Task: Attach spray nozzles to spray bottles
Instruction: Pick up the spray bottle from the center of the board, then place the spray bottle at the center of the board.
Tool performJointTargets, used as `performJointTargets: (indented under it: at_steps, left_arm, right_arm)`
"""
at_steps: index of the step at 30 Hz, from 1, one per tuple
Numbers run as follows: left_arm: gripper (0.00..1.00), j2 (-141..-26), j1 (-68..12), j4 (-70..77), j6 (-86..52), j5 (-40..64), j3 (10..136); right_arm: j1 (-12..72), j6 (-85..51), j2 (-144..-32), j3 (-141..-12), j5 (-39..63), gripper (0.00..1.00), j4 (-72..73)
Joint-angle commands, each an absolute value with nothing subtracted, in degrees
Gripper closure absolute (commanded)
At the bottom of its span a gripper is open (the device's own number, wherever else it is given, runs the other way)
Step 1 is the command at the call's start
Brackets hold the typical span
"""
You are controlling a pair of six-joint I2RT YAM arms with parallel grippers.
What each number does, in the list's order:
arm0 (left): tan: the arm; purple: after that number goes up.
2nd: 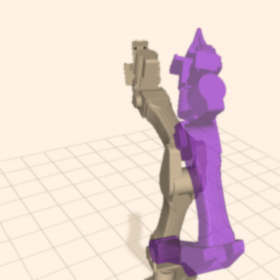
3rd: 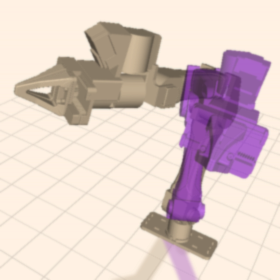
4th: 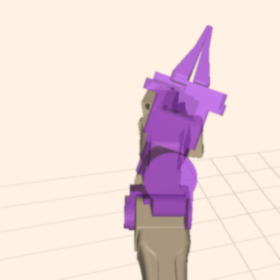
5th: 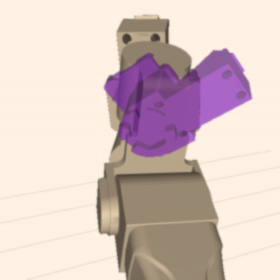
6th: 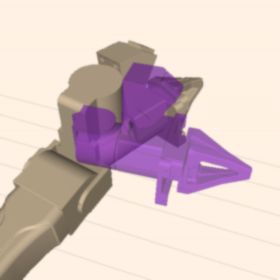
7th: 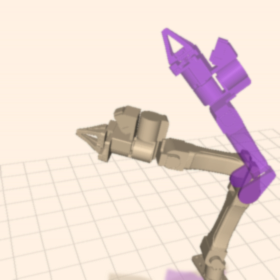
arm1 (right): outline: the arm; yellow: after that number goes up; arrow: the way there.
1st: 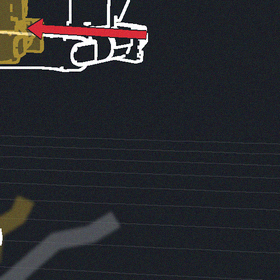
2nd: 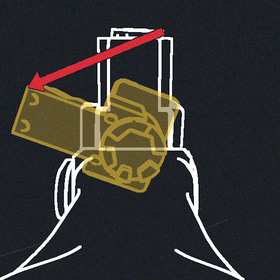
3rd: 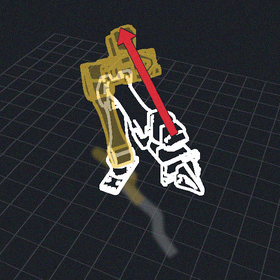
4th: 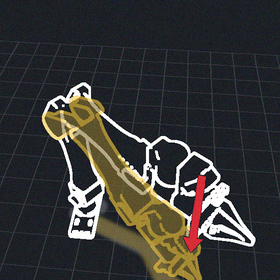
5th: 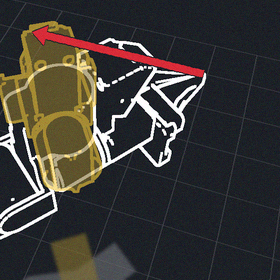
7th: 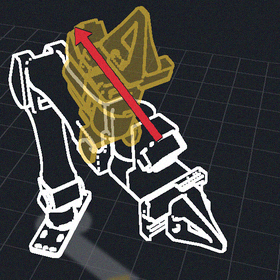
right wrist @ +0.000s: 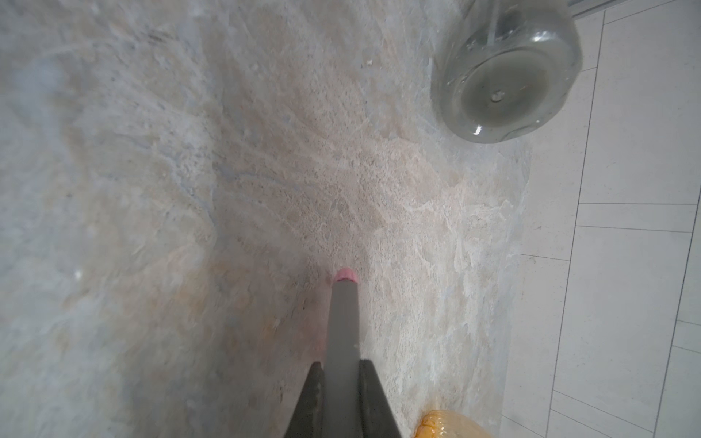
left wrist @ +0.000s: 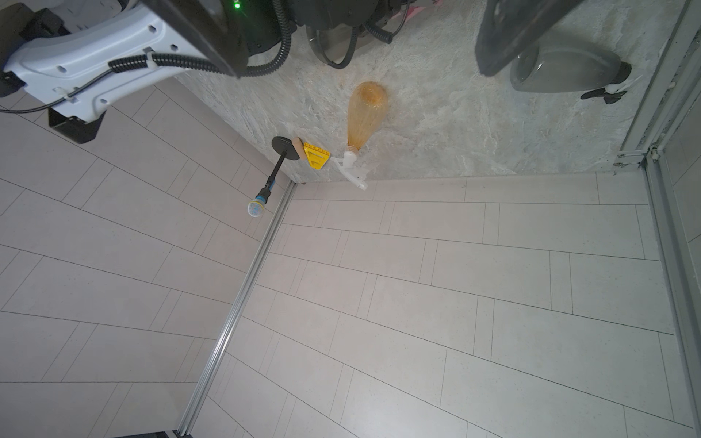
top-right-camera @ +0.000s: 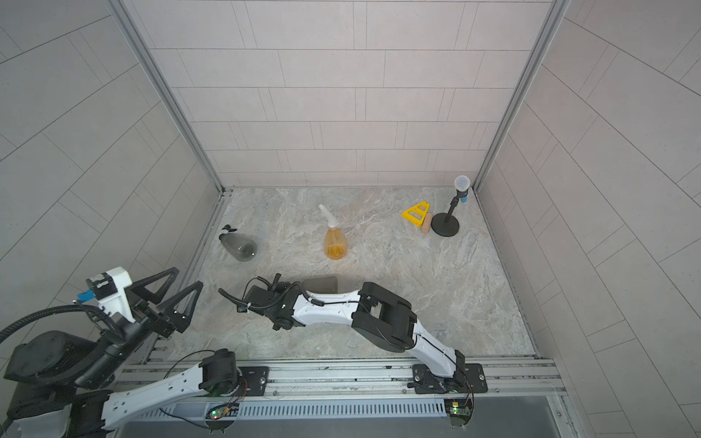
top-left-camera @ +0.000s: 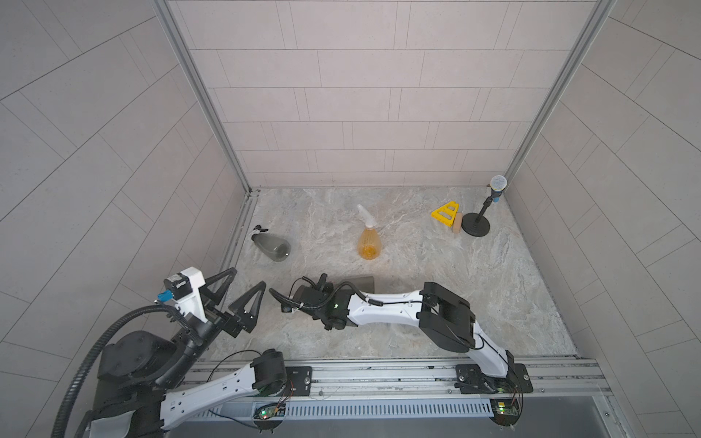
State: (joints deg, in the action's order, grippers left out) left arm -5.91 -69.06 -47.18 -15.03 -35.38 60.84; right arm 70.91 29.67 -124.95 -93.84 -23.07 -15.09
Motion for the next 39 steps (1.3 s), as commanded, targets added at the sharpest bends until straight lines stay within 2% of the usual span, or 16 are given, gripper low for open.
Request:
performJointTargets:
  at_steps: [1,8,13,20,23,30,33,37,39]
  left_arm:
    - [0.0,-5.88,-69.11,-47.52,-15.16,-34.33,60.72]
    - [0.0,-7.17,-69.58,-47.57,-15.55,-29.7,60.82]
    - [0.0,-13.81,-70.13,-45.63,-14.37,-16.51,58.94]
    - [0.0,-26.52,-70.13,-39.8,-10.41,-2.84,58.08]
    - [0.0,-32.75,-70.05,-38.02,-9.33,2.75,58.96]
    - [0.04,-42.45,-69.7,-37.08,-7.54,8.35,62.2]
    - [0.17,-46.74,-69.39,-38.68,-6.57,10.64,64.47]
    - [0.48,-50.03,-69.33,-40.52,-6.01,13.5,66.48]
    - [0.56,-50.35,-69.32,-40.6,-6.06,13.8,66.5]
  right_arm:
    - [70.48,24.41,-115.19,-88.26,-18.87,1.0,-8.07]
    - [63.9,10.97,-93.09,-69.51,0.03,1.0,1.84]
    - [56.1,0.66,-77.58,-56.1,19.54,1.0,6.65]
    - [50.02,-7.64,-61.16,-45.84,38.35,1.0,7.37]
    - [49.23,-10.64,-56.16,-43.28,43.44,1.0,8.37]
    - [49.22,-14.0,-50.35,-40.36,48.39,1.0,10.35]
    - [49.22,-15.09,-49.37,-39.5,48.75,1.0,11.93]
    - [49.22,-14.98,-48.47,-39.11,47.12,1.0,11.78]
    - [49.15,-14.77,-48.54,-39.03,46.26,1.0,11.58]
